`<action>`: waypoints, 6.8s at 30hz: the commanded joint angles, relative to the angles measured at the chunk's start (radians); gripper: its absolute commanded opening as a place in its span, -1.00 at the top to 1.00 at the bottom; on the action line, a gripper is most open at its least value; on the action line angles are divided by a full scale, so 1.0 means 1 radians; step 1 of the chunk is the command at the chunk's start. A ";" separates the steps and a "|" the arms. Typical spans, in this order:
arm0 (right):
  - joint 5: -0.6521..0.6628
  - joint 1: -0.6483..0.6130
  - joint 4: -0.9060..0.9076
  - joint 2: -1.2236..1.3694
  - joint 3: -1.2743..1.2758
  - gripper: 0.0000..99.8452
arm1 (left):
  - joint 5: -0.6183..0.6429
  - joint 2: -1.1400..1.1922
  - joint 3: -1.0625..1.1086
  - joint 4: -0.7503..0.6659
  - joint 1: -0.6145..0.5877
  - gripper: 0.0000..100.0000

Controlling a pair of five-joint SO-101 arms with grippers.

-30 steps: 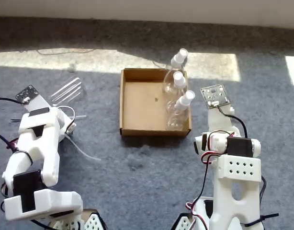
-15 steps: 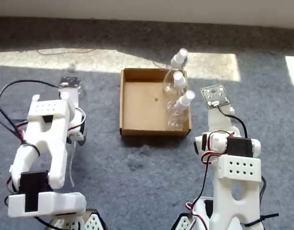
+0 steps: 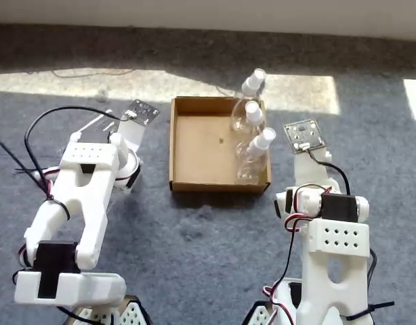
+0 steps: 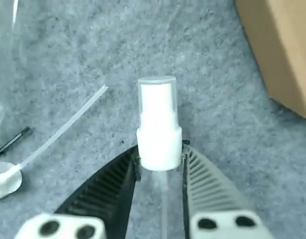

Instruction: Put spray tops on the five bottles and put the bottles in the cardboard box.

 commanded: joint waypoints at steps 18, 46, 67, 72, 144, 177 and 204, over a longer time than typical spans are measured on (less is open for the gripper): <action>-0.002 -0.005 0.007 -0.024 -0.005 0.99 | 0.041 0.013 0.005 -0.069 0.015 0.63; -0.021 -0.294 -0.002 -0.111 -0.111 0.99 | 0.184 -0.479 -0.277 0.166 0.015 0.99; -0.150 -0.647 -0.573 -0.685 0.374 0.99 | 0.531 -0.803 -0.429 -0.218 0.306 0.99; -0.150 -0.647 -0.725 -0.901 0.595 0.99 | 0.532 -0.800 -0.423 -0.215 0.400 0.99; -0.299 -0.628 -0.633 -0.934 0.590 0.99 | 0.532 -0.805 -0.039 -0.364 0.625 0.99; -0.427 -0.532 -0.694 -0.645 0.272 0.99 | 0.437 -0.961 0.061 -0.140 0.648 0.54; -0.425 -0.535 -0.696 -0.670 0.421 0.99 | 0.385 -0.960 0.001 -0.180 0.421 0.53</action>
